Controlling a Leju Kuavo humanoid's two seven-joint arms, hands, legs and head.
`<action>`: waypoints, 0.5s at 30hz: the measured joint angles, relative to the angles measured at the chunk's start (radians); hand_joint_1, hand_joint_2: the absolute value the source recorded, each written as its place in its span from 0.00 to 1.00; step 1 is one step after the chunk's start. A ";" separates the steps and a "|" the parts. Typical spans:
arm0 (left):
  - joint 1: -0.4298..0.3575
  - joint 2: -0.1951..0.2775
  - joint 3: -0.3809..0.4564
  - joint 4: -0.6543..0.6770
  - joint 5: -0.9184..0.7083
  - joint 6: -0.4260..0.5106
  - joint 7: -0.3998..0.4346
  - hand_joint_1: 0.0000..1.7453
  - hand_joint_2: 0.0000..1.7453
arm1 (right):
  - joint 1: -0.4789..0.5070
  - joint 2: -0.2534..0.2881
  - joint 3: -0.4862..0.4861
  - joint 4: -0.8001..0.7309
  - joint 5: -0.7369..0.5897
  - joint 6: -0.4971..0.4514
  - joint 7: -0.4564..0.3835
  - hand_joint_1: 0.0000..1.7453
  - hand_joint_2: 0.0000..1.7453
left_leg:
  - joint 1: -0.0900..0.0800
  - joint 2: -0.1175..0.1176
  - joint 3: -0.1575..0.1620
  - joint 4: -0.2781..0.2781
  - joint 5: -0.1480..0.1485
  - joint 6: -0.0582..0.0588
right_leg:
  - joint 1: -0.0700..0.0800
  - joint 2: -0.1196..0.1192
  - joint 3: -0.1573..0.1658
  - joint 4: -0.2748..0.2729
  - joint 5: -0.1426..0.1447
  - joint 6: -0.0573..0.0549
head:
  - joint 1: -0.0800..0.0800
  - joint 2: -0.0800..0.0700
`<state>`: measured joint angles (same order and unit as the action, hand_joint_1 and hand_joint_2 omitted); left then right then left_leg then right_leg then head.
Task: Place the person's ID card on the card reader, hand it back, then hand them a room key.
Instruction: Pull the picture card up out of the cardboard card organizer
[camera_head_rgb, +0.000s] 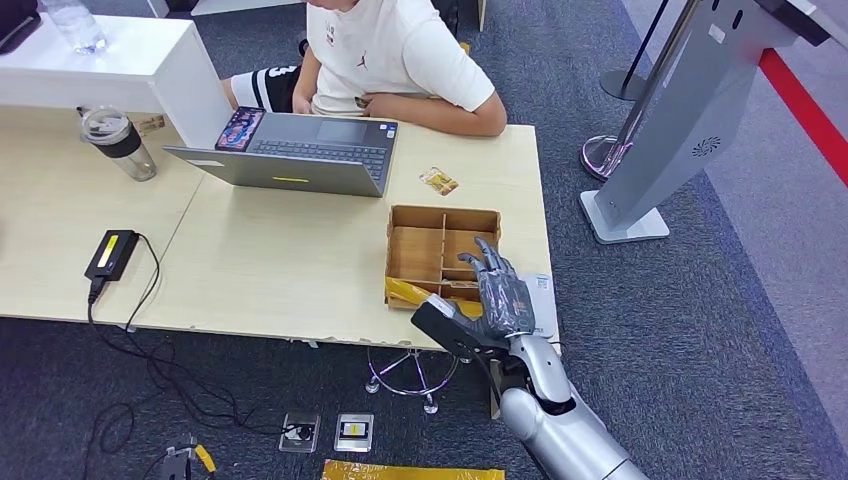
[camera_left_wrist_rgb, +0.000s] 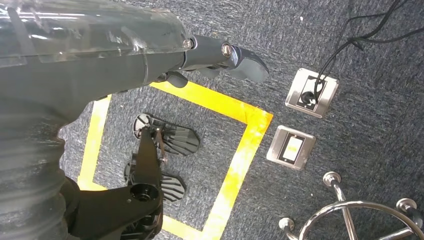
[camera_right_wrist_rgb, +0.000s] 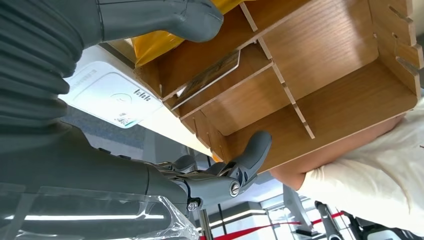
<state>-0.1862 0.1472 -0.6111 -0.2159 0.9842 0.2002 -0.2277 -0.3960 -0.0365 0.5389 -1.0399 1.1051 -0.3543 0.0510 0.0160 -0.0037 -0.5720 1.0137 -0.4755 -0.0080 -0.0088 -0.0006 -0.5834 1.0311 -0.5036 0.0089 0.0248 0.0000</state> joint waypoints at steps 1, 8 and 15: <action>0.000 0.000 0.000 0.000 0.000 0.000 0.000 0.00 1.00 | -0.001 0.001 0.000 0.003 0.005 0.001 0.000 0.31 1.00 | 0.000 0.000 0.000 0.000 0.000 0.000 | 0.000 0.000 0.000 0.000 0.000 0.000 | 0.000 0.000; 0.000 0.000 0.000 0.000 0.000 0.001 0.000 0.00 1.00 | -0.014 0.012 0.001 0.024 0.023 0.002 0.003 0.30 1.00 | 0.000 0.000 0.000 0.000 0.000 0.000 | 0.000 0.000 0.000 0.000 0.000 0.000 | 0.000 0.000; 0.000 0.000 0.000 0.000 0.000 0.000 0.000 0.00 1.00 | -0.033 0.025 0.002 0.059 0.052 -0.014 0.005 0.33 1.00 | 0.000 0.000 0.000 0.000 0.000 0.000 | 0.000 0.000 0.000 0.000 0.000 0.000 | 0.000 0.000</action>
<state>-0.1865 0.1472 -0.6112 -0.2159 0.9845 0.2004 -0.2277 -0.4292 -0.0114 0.5406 -0.9806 1.1568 -0.3682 0.0560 0.0160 -0.0037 -0.5720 1.0137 -0.4755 -0.0080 -0.0088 -0.0007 -0.5834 1.0311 -0.5036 0.0089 0.0248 0.0000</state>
